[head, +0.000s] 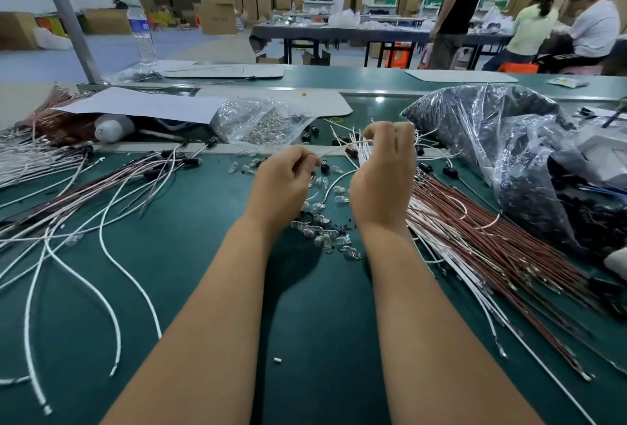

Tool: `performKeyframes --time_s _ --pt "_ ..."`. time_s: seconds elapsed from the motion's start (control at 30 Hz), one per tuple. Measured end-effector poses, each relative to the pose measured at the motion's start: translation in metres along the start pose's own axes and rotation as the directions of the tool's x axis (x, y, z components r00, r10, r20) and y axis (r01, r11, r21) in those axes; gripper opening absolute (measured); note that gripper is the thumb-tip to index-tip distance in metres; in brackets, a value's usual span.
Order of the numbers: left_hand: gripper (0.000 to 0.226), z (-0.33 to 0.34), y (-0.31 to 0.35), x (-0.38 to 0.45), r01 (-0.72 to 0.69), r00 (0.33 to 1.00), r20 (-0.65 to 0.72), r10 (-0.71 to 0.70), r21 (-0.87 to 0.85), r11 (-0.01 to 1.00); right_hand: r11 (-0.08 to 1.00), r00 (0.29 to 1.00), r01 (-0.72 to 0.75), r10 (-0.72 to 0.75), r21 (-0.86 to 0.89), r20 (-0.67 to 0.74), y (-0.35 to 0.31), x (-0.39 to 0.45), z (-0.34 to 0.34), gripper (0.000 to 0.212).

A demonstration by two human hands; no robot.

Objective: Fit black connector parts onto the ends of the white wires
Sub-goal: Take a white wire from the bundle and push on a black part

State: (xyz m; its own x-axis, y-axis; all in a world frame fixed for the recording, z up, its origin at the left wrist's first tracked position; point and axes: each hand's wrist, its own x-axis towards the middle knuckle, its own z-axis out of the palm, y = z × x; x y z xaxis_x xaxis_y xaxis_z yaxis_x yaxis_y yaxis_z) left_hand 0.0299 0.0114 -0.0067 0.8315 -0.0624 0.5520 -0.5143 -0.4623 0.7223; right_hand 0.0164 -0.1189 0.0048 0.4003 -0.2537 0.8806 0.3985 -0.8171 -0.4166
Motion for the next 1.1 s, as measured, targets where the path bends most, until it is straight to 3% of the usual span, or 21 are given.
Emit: performKeyframes --time_s 0.13,0.23,0.37,0.47,0.57,0.67,0.83,0.97,1.1 --pt "0.018 -0.009 -0.009 0.002 0.077 0.996 -0.040 -0.080 -0.065 0.995 0.982 0.979 -0.189 0.189 0.006 -0.073 0.012 0.005 -0.005 0.045" --pt "0.018 -0.011 -0.011 0.004 0.111 0.993 -0.036 -0.116 -0.133 0.985 0.963 0.967 -0.253 0.254 -0.095 0.002 0.015 0.004 -0.004 0.044" --pt "0.014 -0.008 -0.008 0.004 0.121 0.992 -0.014 -0.127 -0.223 0.967 0.927 0.944 -0.019 0.141 -0.375 0.299 0.008 -0.001 0.002 0.061" --pt "0.018 -0.006 -0.006 0.006 0.121 0.993 0.036 -0.116 -0.262 0.958 0.953 0.899 0.190 -0.072 -0.235 0.432 -0.007 -0.007 0.009 0.039" --pt "0.026 -0.007 -0.007 0.008 0.283 0.959 0.164 -0.232 -0.461 0.841 0.965 0.921 0.227 -0.169 -0.128 0.351 -0.012 -0.008 0.011 0.015" --pt "0.024 -0.011 -0.007 0.008 0.459 0.888 0.353 -0.295 -0.623 0.633 0.979 0.957 0.150 -0.108 -0.140 0.268 -0.008 -0.007 0.009 0.011" --pt "0.026 -0.020 -0.004 0.011 0.498 0.867 0.416 -0.274 -0.746 0.442 0.996 0.970 -0.083 0.087 -0.024 0.229 -0.001 -0.003 0.007 0.013" --pt "0.026 -0.022 -0.003 0.009 0.477 0.879 0.419 -0.229 -0.758 0.445 0.992 0.956 -0.125 0.112 0.030 0.272 -0.001 -0.002 0.008 0.015" --pt "0.020 -0.018 -0.003 0.008 0.445 0.895 0.350 -0.276 -0.713 0.541 0.943 0.915 -0.295 0.232 0.155 0.331 -0.004 -0.001 0.008 0.011"
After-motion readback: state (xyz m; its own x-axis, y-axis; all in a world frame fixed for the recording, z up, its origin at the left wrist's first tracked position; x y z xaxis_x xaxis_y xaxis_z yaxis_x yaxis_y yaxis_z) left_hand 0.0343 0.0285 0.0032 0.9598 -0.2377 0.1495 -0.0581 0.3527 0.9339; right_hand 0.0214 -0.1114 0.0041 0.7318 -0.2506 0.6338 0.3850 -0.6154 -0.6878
